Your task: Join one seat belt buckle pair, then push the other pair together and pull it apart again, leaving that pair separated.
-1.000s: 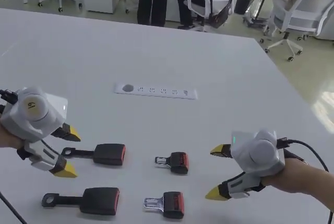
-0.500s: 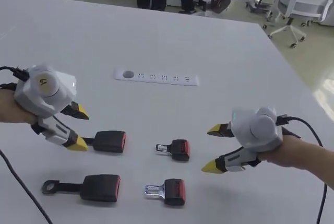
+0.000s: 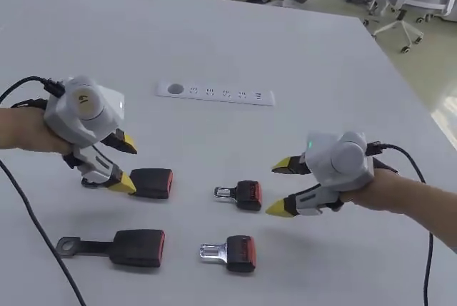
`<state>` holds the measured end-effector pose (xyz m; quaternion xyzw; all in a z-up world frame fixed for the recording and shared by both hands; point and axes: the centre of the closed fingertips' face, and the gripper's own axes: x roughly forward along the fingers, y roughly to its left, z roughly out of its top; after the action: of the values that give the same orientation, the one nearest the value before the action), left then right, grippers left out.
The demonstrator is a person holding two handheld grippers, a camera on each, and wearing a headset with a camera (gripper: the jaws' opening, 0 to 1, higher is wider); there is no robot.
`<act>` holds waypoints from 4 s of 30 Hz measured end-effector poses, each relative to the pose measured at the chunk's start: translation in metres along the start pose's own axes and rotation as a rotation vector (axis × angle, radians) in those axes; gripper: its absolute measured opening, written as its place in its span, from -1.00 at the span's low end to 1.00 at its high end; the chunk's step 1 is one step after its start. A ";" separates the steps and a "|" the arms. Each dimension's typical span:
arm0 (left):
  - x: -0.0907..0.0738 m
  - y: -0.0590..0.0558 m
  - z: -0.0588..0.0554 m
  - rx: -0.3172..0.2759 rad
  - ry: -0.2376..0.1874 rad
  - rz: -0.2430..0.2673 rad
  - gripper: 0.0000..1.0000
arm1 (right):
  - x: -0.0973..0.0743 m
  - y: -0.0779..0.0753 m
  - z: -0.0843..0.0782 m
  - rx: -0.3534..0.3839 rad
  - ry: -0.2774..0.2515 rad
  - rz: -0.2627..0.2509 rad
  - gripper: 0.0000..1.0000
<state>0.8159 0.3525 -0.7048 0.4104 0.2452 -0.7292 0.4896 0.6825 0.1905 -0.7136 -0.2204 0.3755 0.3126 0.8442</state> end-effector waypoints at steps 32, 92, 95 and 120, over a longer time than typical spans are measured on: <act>0.034 -0.004 -0.014 0.017 0.077 -0.091 -0.34 | 0.040 0.000 -0.013 0.046 0.064 0.081 -0.34; 0.039 -0.012 -0.019 0.041 0.135 -0.153 -0.37 | 0.055 0.002 0.011 0.017 0.037 0.091 -0.38; 0.039 -0.012 -0.019 0.043 0.131 -0.153 -0.37 | 0.057 0.003 0.015 0.013 0.032 0.093 -0.38; 0.038 -0.012 -0.019 0.055 0.132 -0.166 -0.38 | 0.078 0.010 0.040 0.012 -0.008 0.098 -0.39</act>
<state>0.8051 0.3520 -0.7477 0.4492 0.2901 -0.7450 0.3986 0.7360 0.2502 -0.7499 -0.1952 0.3843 0.3522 0.8307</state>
